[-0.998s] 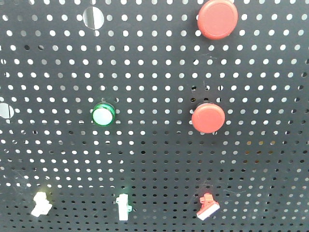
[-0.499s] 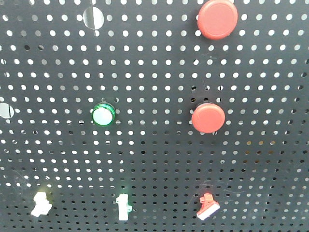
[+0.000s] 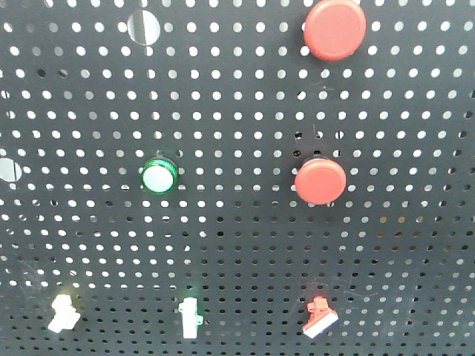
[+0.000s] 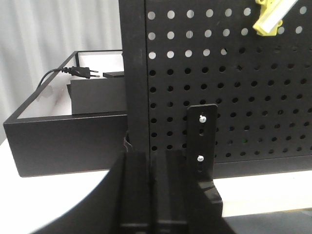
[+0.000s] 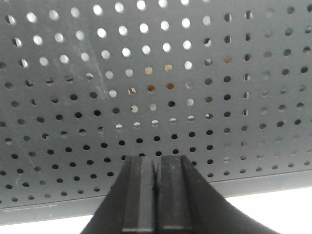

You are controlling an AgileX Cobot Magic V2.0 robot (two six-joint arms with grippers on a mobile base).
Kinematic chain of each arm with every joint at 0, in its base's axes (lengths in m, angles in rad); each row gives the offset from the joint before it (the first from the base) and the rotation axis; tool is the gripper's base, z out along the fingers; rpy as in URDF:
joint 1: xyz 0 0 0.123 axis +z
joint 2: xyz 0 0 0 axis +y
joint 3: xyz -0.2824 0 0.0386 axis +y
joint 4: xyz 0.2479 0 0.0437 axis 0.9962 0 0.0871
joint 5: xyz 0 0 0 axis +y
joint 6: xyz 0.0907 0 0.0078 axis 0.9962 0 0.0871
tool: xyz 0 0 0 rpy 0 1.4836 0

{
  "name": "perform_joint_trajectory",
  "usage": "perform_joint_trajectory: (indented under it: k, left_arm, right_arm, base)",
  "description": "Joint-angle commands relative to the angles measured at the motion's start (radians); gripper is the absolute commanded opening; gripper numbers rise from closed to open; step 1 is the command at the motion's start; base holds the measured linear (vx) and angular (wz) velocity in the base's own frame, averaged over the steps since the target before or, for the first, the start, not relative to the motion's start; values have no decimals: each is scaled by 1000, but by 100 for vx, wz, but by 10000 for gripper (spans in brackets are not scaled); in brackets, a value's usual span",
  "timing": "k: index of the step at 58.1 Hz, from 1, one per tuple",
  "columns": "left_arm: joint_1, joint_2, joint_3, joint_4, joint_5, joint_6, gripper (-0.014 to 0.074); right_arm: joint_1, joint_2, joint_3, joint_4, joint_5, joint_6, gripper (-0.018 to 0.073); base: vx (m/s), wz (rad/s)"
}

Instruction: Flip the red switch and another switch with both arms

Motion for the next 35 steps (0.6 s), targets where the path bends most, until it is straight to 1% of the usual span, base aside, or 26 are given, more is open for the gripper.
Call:
perform_joint_trajectory:
  k: [1, 35]
  left_arm:
    - [2, -19, 20, -3, -75, -6, 3]
    - [2, -19, 20, -3, -75, -6, 3]
  right_arm:
    - [-7, -11, 5, -7, -79, 1, -6]
    - [-7, -11, 5, -7, -77, 1, -6]
  base:
    - [0, 0]
    - [0, 0]
